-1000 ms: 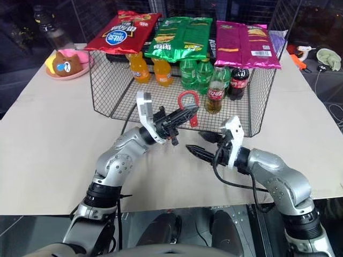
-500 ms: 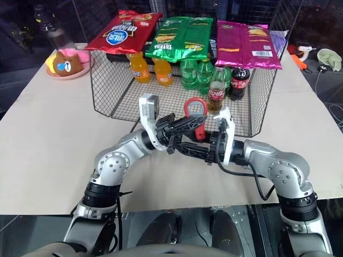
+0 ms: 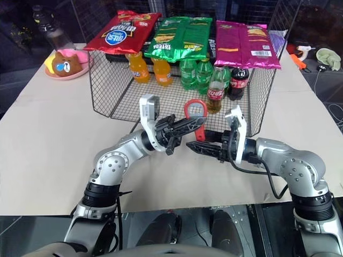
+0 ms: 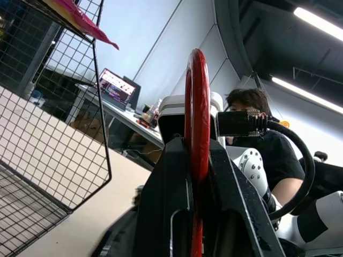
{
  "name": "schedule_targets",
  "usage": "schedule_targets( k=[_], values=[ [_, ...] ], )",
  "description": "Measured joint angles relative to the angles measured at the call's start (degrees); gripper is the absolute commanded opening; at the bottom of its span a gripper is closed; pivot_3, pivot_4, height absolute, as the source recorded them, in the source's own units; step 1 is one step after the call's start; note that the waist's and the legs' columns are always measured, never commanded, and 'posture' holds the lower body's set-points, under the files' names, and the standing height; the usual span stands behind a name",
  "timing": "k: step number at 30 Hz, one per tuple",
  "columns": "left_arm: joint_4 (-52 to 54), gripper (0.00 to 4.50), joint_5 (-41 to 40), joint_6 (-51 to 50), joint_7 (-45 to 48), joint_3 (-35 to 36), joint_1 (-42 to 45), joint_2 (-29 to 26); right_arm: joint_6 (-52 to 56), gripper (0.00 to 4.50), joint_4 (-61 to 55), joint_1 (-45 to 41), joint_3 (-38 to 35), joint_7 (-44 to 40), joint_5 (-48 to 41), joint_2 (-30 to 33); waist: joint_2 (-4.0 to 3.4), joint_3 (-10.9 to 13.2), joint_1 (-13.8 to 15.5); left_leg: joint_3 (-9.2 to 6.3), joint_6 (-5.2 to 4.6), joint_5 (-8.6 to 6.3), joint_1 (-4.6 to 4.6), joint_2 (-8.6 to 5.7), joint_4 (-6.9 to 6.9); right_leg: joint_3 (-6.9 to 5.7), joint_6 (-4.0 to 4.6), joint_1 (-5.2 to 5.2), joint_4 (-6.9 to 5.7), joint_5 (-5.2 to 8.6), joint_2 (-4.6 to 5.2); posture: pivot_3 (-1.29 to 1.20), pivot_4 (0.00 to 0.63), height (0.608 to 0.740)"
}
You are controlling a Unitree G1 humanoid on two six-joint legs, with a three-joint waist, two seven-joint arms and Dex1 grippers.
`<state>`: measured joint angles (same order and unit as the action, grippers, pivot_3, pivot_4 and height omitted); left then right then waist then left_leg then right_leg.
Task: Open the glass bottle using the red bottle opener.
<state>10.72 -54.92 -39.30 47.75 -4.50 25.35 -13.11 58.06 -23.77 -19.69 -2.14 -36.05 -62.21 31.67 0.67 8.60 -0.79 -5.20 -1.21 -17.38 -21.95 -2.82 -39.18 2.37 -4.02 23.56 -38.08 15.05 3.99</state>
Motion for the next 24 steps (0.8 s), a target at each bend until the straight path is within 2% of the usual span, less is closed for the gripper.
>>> schedule_targets(
  k=[4, 24],
  values=[
    [0.0, 0.0, 0.22, -0.08, -0.17, 0.17, -0.01, 0.12, 0.07, 0.08, -0.38, 0.0, 0.03, -1.23, -0.99, 0.0, 0.0, 0.0, 0.01, -0.01, 0.0, 0.0, 0.0, 0.0, 0.0, 0.0, 0.0, 0.0, 0.01, 0.0, 0.0, 0.0, 0.15, 0.74],
    [-0.13, 0.0, 1.86, 1.01, 2.13, 0.58, -0.13, 1.23, -0.68, 0.03, -0.47, -0.12, -0.06, -2.16, -1.02, 0.0, 0.0, 0.0, 0.03, -0.01, 0.0, 0.0, -0.02, 0.0, 0.0, -0.01, 0.0, 0.0, 0.02, 0.0, 0.01, 0.0, 0.15, 0.74]
  ],
)
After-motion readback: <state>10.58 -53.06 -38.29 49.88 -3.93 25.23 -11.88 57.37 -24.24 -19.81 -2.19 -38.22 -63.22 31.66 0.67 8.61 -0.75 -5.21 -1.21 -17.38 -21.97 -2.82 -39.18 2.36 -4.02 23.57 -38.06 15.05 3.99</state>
